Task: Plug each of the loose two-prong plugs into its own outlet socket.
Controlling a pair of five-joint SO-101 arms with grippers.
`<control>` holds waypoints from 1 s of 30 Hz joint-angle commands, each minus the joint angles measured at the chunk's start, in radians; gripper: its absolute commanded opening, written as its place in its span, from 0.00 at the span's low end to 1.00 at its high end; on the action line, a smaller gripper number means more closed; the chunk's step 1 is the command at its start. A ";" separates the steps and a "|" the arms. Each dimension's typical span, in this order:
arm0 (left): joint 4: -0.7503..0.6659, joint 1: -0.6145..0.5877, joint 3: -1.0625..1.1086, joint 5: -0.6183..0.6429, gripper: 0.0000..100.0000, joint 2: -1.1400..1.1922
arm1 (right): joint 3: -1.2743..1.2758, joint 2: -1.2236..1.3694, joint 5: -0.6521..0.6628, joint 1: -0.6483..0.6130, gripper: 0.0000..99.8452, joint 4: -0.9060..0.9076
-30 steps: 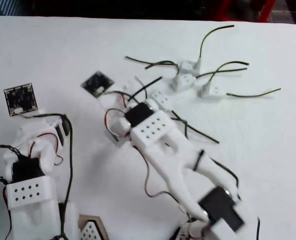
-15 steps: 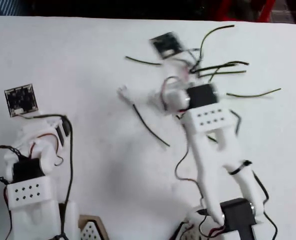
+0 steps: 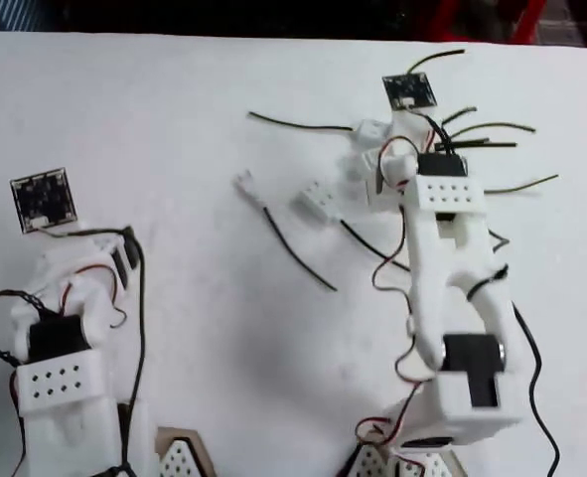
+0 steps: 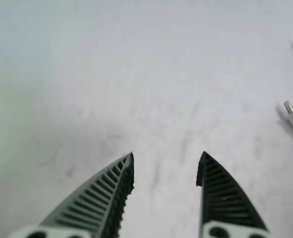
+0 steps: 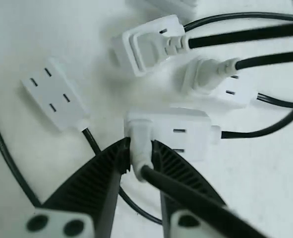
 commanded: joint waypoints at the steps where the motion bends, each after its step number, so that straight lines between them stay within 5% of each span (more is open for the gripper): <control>1: -0.023 -0.012 -0.005 0.006 0.21 -0.019 | -0.063 0.067 -0.011 0.028 0.02 -0.053; 8: -0.023 -0.012 -0.005 0.006 0.21 -0.019 | -0.287 0.242 -0.011 0.030 0.15 0.116; 15: -0.025 -0.012 -0.005 0.006 0.21 -0.019 | -0.479 0.114 -0.011 -0.027 0.14 0.387; 22: -0.025 -0.012 -0.005 0.006 0.21 -0.019 | -0.489 -0.030 -0.012 -0.220 0.14 0.556; 30: -0.025 -0.012 -0.005 0.006 0.21 -0.019 | -0.489 0.044 -0.103 -0.455 0.14 0.467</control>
